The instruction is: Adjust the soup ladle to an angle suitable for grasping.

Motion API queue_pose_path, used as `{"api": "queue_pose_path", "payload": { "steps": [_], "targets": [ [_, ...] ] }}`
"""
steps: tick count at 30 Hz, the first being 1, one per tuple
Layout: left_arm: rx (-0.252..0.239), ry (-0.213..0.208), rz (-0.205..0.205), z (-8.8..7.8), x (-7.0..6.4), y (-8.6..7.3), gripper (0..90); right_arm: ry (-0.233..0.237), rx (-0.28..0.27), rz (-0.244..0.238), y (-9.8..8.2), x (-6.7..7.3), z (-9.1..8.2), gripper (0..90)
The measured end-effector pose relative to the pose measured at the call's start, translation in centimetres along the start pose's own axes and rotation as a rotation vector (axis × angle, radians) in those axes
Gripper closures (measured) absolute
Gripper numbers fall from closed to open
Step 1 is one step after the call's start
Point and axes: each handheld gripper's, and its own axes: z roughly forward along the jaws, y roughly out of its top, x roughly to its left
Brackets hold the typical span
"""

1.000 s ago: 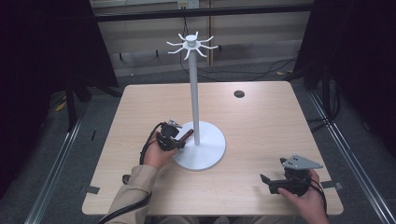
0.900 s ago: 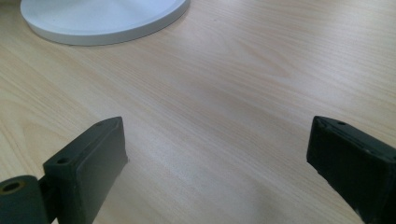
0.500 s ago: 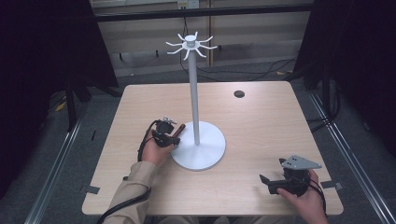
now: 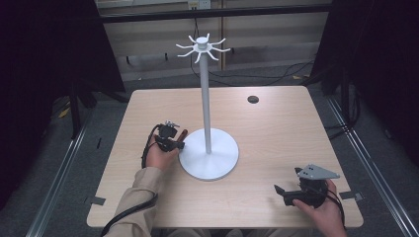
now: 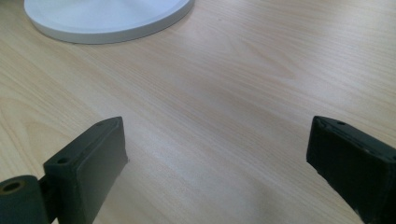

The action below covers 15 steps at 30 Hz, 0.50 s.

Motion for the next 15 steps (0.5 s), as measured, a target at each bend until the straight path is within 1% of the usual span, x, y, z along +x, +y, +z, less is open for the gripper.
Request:
{"api": "queue_pose_path", "payload": {
  "steps": [1, 3, 4, 5, 6, 7, 8, 10, 11, 12, 13, 14, 15],
  "targets": [
    [-0.009, 0.011, -0.004, -0.02, 0.07, -0.01, 90.0, 0.000, -0.002, -0.002, 0.00, -0.02, 0.01, 4.5],
    [-0.012, -0.004, -0.012, -0.14, 0.39, 0.02, 90.0, -0.002, -0.003, 0.003, 0.03, -0.02, -0.06, 4.5],
    [-0.017, 0.007, -0.014, -0.21, 0.42, 0.02, 90.0, -0.001, -0.004, 0.005, 0.03, -0.04, -0.07, 4.5],
    [-0.021, 0.002, -0.022, -0.27, 0.43, 0.02, 90.0, -0.002, -0.005, 0.003, 0.02, -0.08, -0.07, 4.5],
    [-0.018, -0.003, -0.017, -0.42, 0.53, 0.03, 90.0, -0.001, -0.004, 0.004, -0.01, -0.10, -0.05, 4.5],
    [-0.023, -0.002, -0.020, -0.52, 0.56, 0.01, 90.0, 0.002, -0.001, 0.002, -0.03, -0.12, -0.04, 4.5],
    [-0.031, 0.003, -0.032, -0.57, 0.51, -0.02, 90.0, 0.000, -0.001, 0.002, -0.04, -0.11, -0.02, 4.6],
    [-0.015, -0.001, -0.023, -0.79, 0.66, -0.10, 90.0, 0.000, -0.001, 0.000, -0.02, -0.07, 0.00, 4.5],
    [-0.014, 0.003, -0.030, -0.78, 0.61, -0.19, 90.0, -0.001, -0.002, -0.001, 0.00, -0.04, 0.01, 4.5],
    [-0.008, -0.003, -0.020, -0.82, 0.73, -0.28, 90.0, 0.000, 0.000, 0.000, 0.01, 0.00, 0.00, 4.5],
    [-0.002, -0.010, -0.027, -0.78, 0.73, -0.37, 90.0, 0.001, 0.000, 0.000, 0.03, 0.03, -0.01, 4.5],
    [0.005, -0.009, -0.020, -0.72, 0.86, -0.47, 90.0, 0.003, -0.002, -0.002, 0.04, 0.04, 0.01, 4.5],
    [0.006, -0.003, -0.025, -0.62, 0.85, -0.58, 90.0, 0.003, -0.001, -0.003, 0.04, 0.05, 0.03, 4.5]
  ]
}}
